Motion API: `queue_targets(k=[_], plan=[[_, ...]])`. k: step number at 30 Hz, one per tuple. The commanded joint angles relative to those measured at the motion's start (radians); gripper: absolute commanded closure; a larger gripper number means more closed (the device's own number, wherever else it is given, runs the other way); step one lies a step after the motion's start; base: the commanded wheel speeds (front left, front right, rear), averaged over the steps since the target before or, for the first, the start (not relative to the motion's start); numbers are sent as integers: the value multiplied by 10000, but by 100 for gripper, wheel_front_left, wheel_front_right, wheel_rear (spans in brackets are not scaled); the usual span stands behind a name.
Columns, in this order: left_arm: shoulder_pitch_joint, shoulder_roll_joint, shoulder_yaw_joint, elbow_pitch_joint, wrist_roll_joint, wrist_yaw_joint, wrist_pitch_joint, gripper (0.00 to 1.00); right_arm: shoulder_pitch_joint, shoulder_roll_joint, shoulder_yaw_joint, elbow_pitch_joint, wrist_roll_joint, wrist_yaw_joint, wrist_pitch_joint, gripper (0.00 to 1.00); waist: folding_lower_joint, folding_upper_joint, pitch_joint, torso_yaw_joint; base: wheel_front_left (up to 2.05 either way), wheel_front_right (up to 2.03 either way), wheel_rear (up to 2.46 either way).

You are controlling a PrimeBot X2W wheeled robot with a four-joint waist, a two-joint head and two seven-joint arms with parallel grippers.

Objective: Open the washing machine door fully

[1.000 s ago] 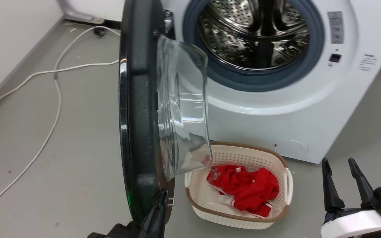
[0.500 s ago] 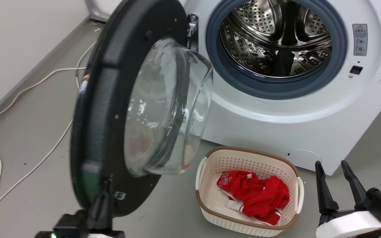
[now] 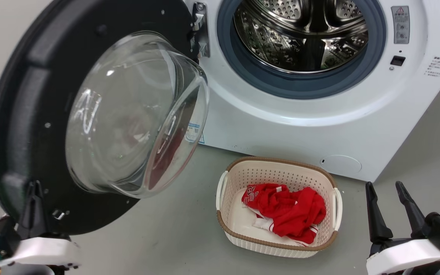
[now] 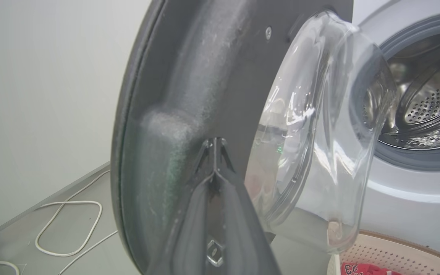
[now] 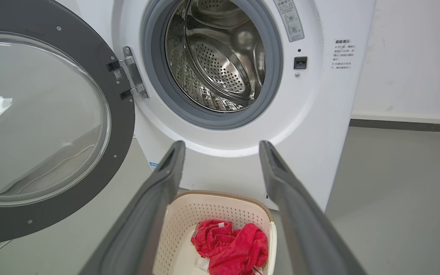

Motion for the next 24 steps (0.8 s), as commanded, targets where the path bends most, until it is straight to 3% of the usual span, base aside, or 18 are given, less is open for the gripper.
queue_targets(k=[1, 24], plan=[[-170, 100, 117, 41, -42, 53, -52, 100, -148, 13, -18, -38, -77, -7, 11, 0, 0, -1, 110, -61, 0, 0, 0], [-2301, 1659, 1777, 3692, -1002, -712, -704, 100, -711, 13, 59, -289, -504, -7, -52, 0, 0, -1, 852, -568, 0, 0, 0]])
